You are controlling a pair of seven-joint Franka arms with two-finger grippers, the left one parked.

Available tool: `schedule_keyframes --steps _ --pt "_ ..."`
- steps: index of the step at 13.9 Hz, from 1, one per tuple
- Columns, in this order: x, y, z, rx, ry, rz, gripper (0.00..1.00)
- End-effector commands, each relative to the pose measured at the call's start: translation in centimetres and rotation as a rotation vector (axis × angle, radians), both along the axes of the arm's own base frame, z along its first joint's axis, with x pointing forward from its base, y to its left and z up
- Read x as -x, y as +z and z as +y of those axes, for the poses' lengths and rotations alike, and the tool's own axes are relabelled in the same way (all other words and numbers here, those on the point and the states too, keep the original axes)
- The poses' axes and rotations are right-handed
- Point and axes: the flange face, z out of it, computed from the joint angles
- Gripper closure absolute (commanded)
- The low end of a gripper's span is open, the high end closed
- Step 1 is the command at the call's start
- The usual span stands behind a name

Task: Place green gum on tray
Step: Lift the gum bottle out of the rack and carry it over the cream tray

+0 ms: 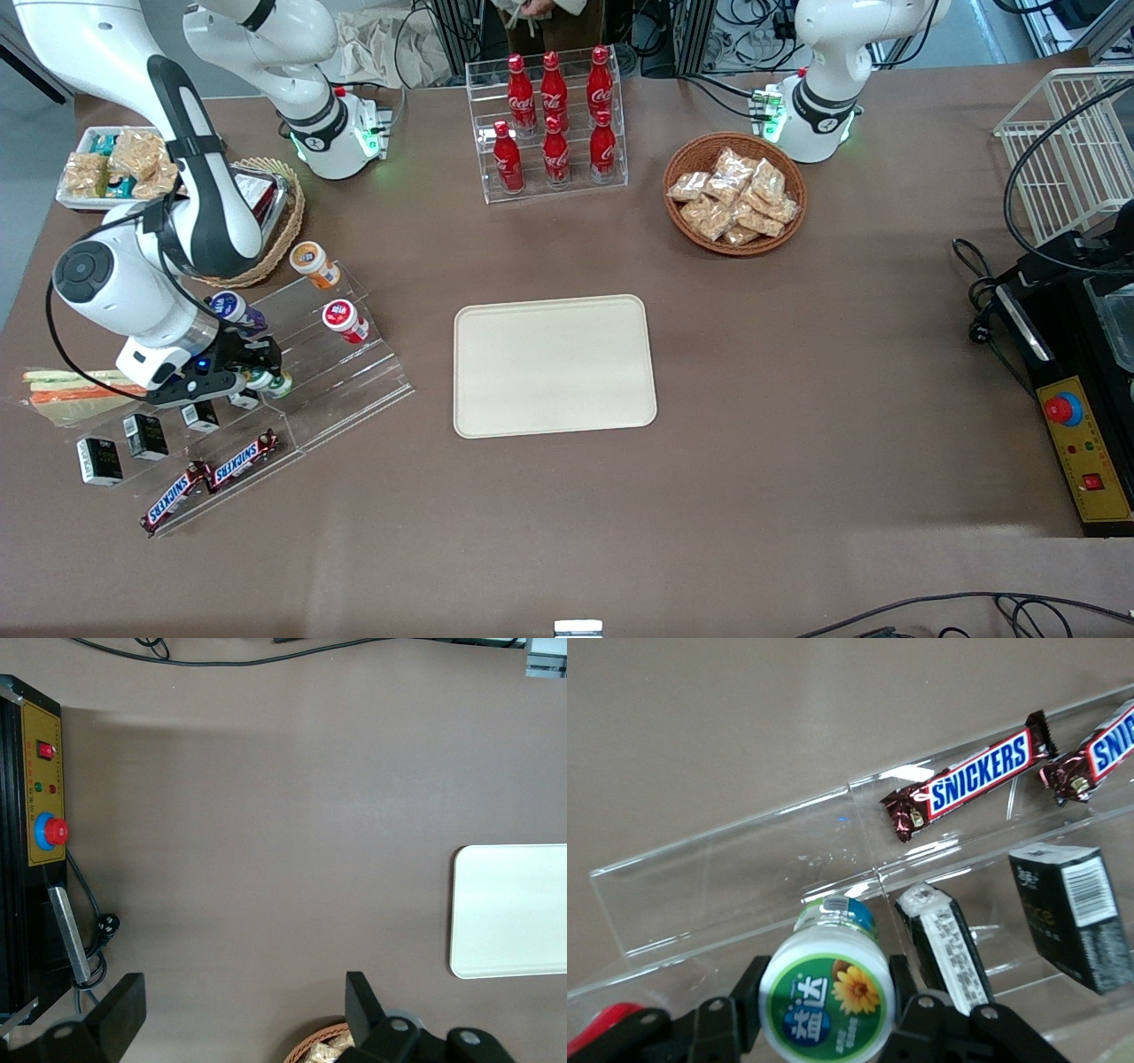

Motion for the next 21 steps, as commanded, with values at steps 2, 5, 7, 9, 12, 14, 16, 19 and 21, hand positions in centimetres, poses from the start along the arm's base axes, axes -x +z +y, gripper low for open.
schedule_keyframes --steps 2,5,7,9,12,14,16,19,21 --pt "-1.6 10.4 0.6 -0.011 -0.005 0.06 0.93" --pt "-1.1 18.7 1.3 -0.018 -0.05 0.115 0.93" --pt "-0.3 23.8 3.6 -0.016 -0.066 0.141 0.92" --pt "0.3 25.9 6.3 -0.009 -0.125 0.151 0.92" --pt "1.6 26.4 13.5 0.001 -0.259 0.146 0.92" --pt "2.6 26.4 18.7 -0.034 -0.367 0.138 0.92" --pt "2.9 24.9 21.9 -0.083 -0.448 0.139 0.92" --pt "4.4 18.7 26.2 -0.078 -0.534 0.143 0.92" --pt "5.8 13.3 29.1 -0.091 -0.582 0.11 0.92"
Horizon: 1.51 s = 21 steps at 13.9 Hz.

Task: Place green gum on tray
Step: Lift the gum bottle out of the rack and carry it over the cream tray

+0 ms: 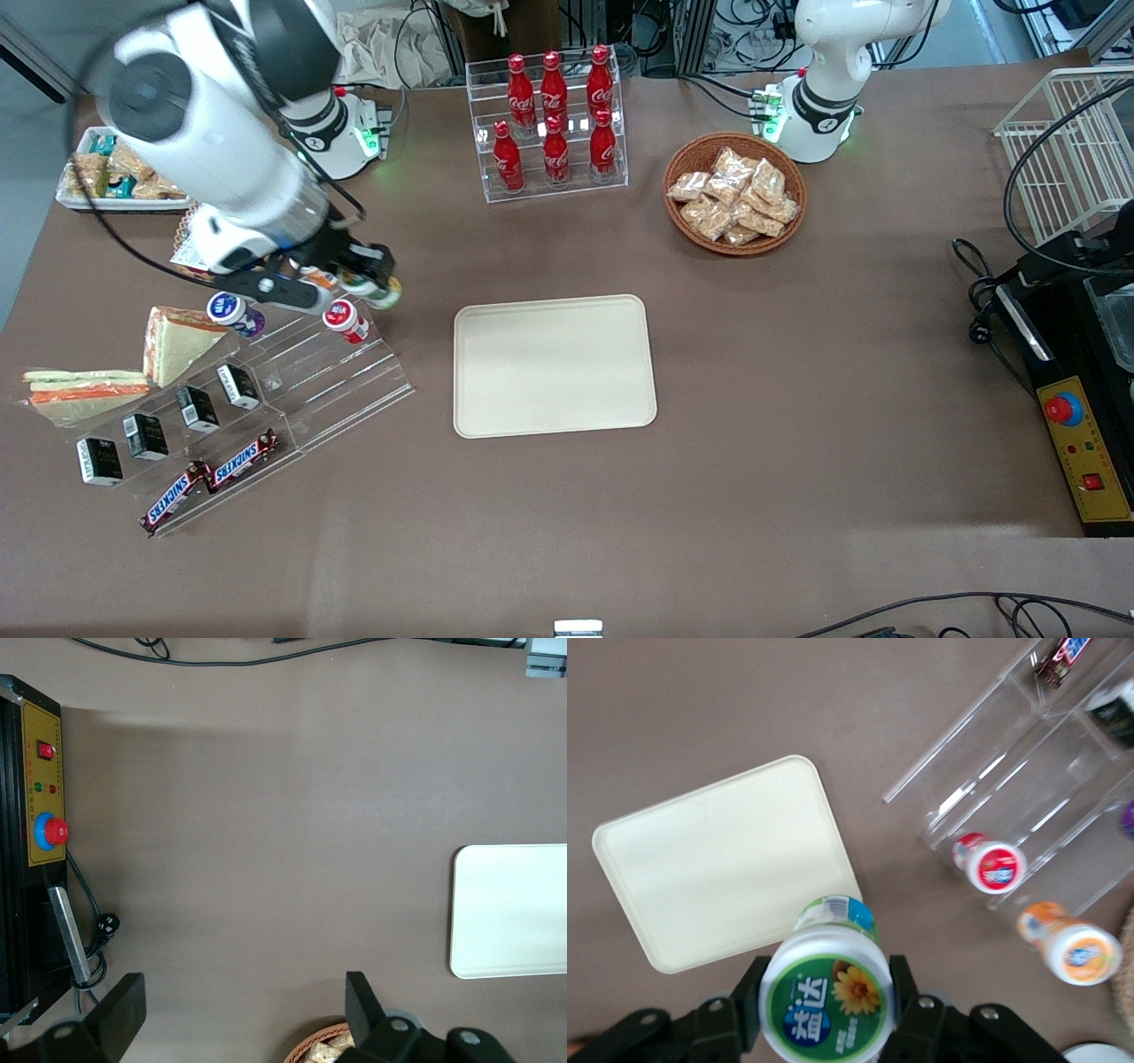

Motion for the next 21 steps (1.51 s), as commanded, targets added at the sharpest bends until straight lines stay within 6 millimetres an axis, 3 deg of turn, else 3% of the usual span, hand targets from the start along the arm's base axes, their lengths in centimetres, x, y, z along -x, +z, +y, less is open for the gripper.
schedule_keyframes --steps 1,3,9,11,15,16,17,18,21 --pt "2.1 -7.6 1.9 -0.028 -0.082 -0.038 0.92" --pt "3.1 -12.8 2.7 -0.04 -0.082 -0.073 0.92" --pt "5.3 -23.4 4.8 -0.057 -0.121 -0.116 0.91" --pt "6.0 -25.8 5.7 -0.057 -0.123 -0.118 0.91" --pt "7.1 -27.6 6.9 -0.051 -0.125 -0.107 0.85" --pt "7.4 -27.9 7.1 -0.046 -0.124 -0.1 0.65" --pt "7.4 -27.9 7.1 -0.047 -0.133 -0.1 0.27" --pt "7.4 -28.0 7.1 -0.047 -0.141 -0.1 0.01" --pt "7.4 -27.9 7.1 -0.048 -0.143 -0.101 0.01"
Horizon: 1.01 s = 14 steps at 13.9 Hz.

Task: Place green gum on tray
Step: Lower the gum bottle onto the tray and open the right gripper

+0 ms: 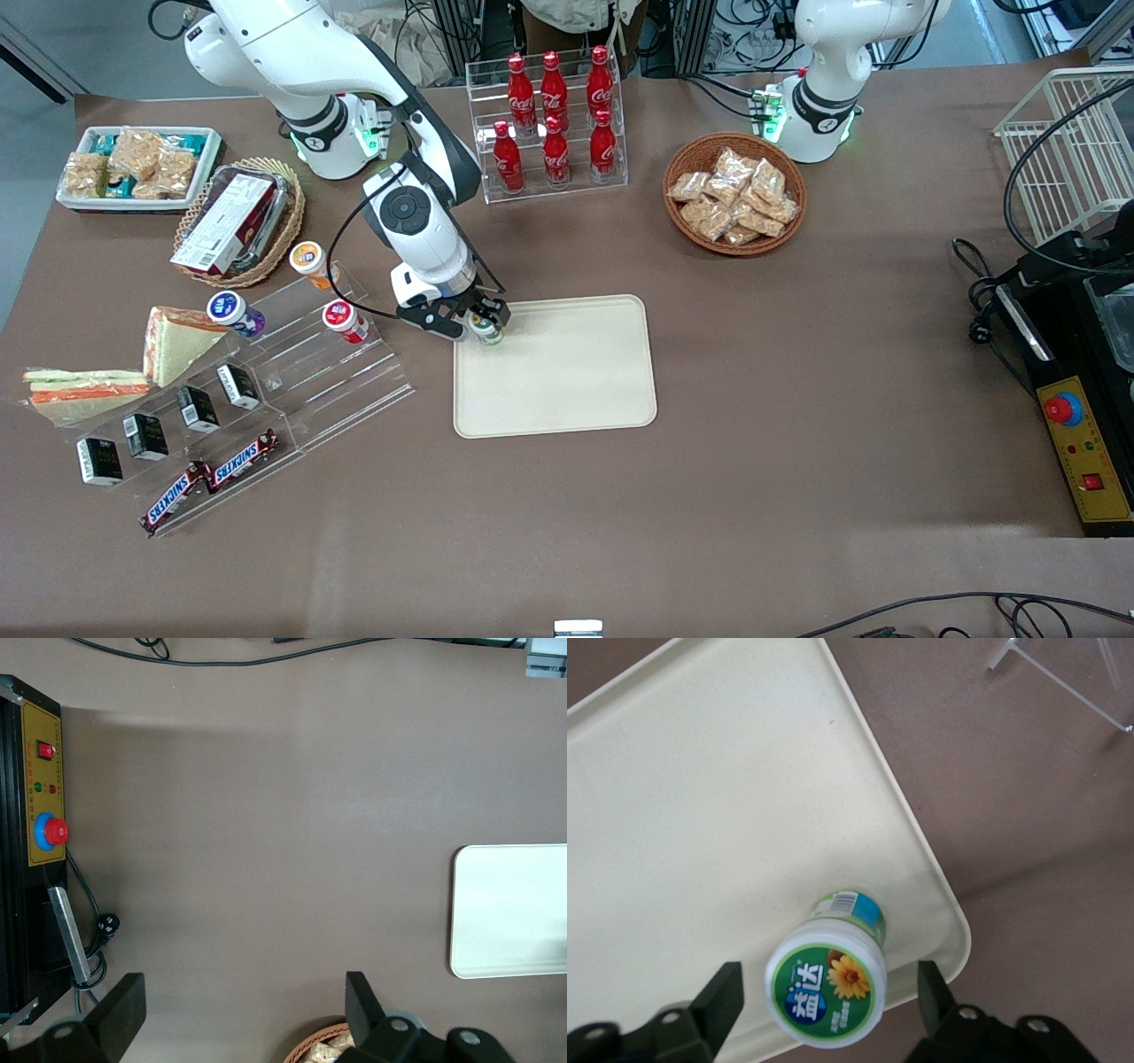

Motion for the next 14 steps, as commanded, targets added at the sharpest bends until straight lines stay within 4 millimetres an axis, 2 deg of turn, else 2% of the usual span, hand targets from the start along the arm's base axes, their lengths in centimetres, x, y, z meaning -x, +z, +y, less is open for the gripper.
schedule_keyframes --steps 1,4,5,7,10,11,13,14 --pt "0.1 0.0 0.1 -0.015 -0.022 -0.01 0.01" --pt "-0.1 0.8 0.0 -0.02 -0.025 -0.016 0.01" --pt "-0.4 1.8 0.1 -0.03 -0.022 -0.03 0.01" --pt "-0.7 5.5 0.1 -0.05 -0.012 -0.06 0.01" --pt "-2.3 13.9 1.0 -0.044 0.003 -0.027 0.01" --pt "-3.3 17.7 1.6 -0.047 0.016 -0.024 0.01" --pt "-5.6 25.0 0.9 -0.016 0.046 -0.007 0.01" --pt "-6.1 27.7 0.5 0.0 0.081 -0.009 0.01"
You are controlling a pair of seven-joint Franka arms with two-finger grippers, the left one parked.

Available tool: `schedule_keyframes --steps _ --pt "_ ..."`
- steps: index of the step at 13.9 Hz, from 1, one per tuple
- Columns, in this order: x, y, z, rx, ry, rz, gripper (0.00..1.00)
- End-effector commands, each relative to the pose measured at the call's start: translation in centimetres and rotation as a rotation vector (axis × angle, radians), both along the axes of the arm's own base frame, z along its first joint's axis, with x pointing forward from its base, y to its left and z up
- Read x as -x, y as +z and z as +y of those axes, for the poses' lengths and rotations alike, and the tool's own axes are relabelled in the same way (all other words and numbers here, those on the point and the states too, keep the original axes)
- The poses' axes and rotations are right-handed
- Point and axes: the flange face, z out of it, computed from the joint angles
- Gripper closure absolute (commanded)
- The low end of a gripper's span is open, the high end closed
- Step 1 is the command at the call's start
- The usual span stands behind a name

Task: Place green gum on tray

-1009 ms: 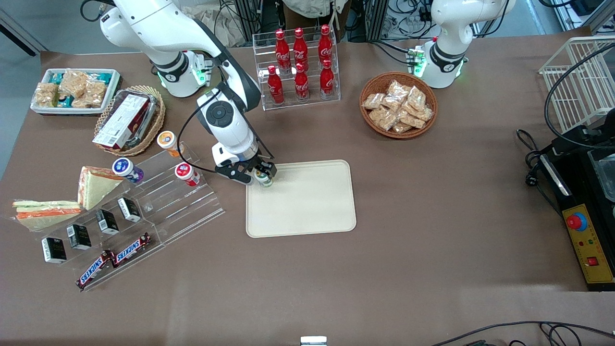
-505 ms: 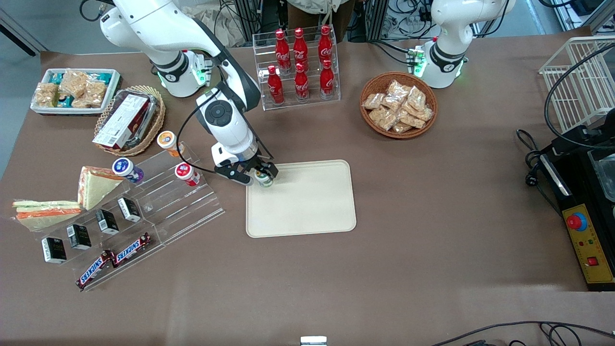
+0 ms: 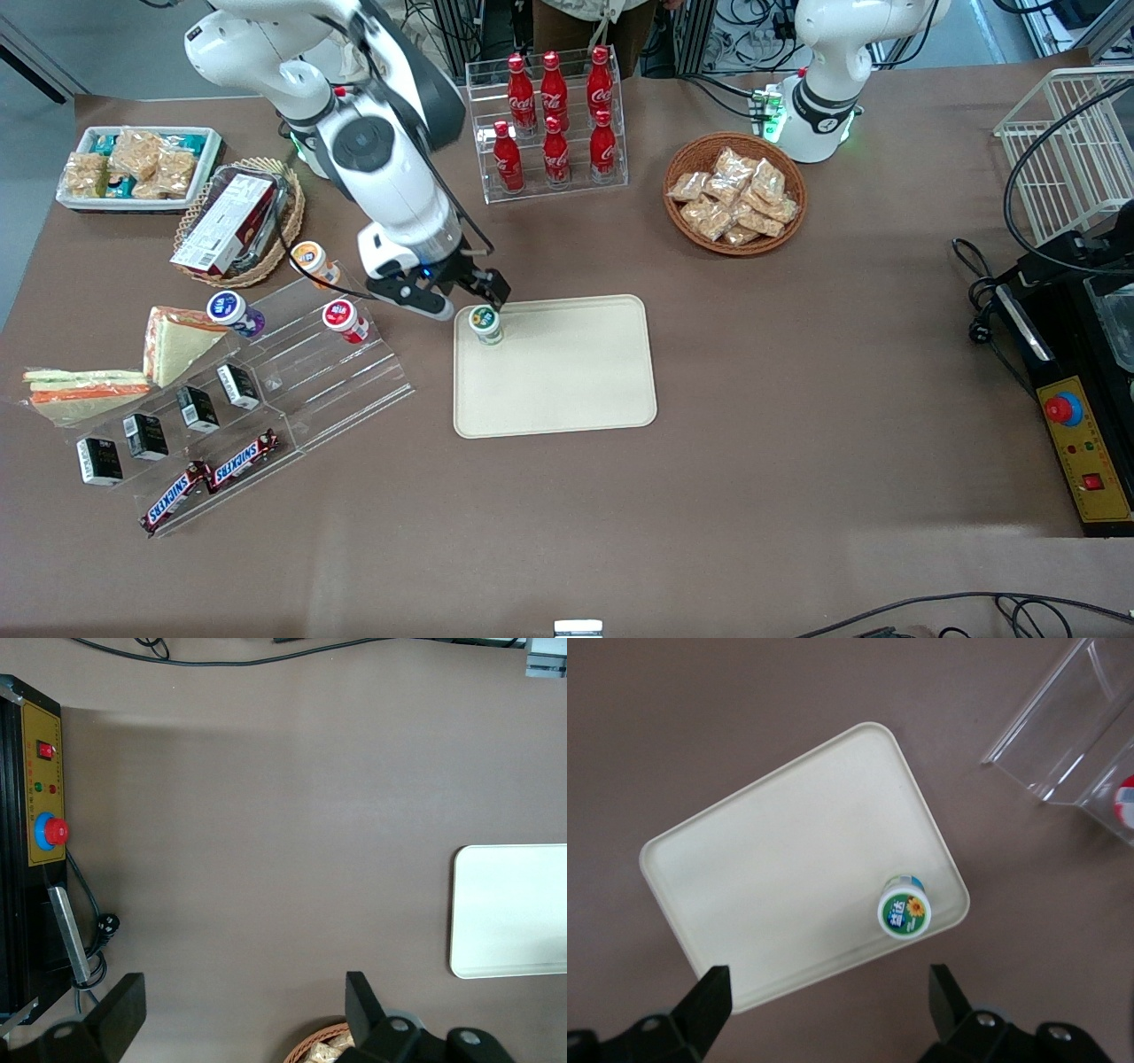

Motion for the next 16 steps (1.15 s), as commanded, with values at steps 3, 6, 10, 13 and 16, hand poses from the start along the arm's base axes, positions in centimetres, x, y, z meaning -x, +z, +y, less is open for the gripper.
schedule_keyframes --steps 3,6,10,13,16 --pt "-4.3 11.6 -6.4 0.034 0.084 -0.016 0.01" --pt "-5.7 15.4 -15.4 0.051 0.143 -0.031 0.01" --pt "-6.0 18.8 -28.4 0.099 0.303 -0.098 0.01" --pt "-6.5 18.7 -34.9 0.119 0.349 -0.108 0.01" --pt "-6.4 18.6 -36.1 0.121 0.334 -0.103 0.01"
